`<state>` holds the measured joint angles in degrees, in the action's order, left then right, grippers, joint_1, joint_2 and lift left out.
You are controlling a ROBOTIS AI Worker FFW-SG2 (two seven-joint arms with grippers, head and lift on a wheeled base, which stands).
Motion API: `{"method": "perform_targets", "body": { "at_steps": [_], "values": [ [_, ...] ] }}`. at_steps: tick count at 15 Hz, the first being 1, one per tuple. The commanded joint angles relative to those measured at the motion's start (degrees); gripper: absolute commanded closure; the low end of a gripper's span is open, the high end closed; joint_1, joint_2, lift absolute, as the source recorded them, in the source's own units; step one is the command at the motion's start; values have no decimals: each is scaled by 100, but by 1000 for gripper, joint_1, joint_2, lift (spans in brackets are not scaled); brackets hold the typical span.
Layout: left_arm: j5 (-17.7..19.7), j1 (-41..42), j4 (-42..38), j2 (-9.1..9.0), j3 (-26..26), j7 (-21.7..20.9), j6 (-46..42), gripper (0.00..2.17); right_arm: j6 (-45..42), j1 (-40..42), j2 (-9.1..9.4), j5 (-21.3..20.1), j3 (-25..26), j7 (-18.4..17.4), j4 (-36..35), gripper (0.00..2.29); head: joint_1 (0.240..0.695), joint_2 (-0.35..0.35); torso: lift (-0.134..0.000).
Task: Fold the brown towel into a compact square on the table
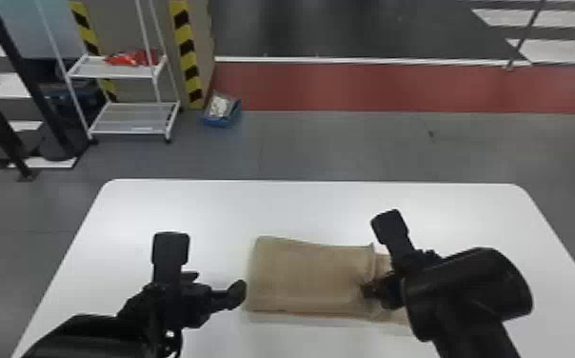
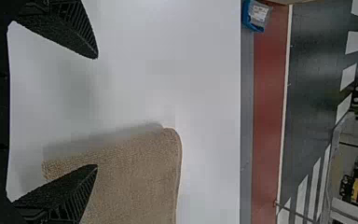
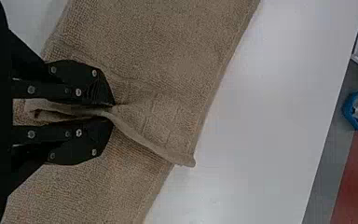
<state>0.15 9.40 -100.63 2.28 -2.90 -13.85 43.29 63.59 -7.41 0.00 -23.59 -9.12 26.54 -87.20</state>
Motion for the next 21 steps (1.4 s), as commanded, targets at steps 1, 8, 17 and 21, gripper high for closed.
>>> {"method": "perform_targets", "body": {
  "at_steps": [1,8,17,21],
  "values": [
    [-7,1,0,0,9,-12,9,43,0,3,5,65,50,1,-60,1109,695,-12,0],
    [-33,1,0,0,35,-30,9,43,18,-50,5,74,24,27,-78,1052,695,-7,0],
    [-59,-43,9,0,53,-39,27,43,229,21,5,224,-11,185,-552,1177,695,15,0],
    [-59,-61,18,9,70,-39,27,43,405,12,5,197,-20,335,-623,1045,695,22,0]
  ]
}}
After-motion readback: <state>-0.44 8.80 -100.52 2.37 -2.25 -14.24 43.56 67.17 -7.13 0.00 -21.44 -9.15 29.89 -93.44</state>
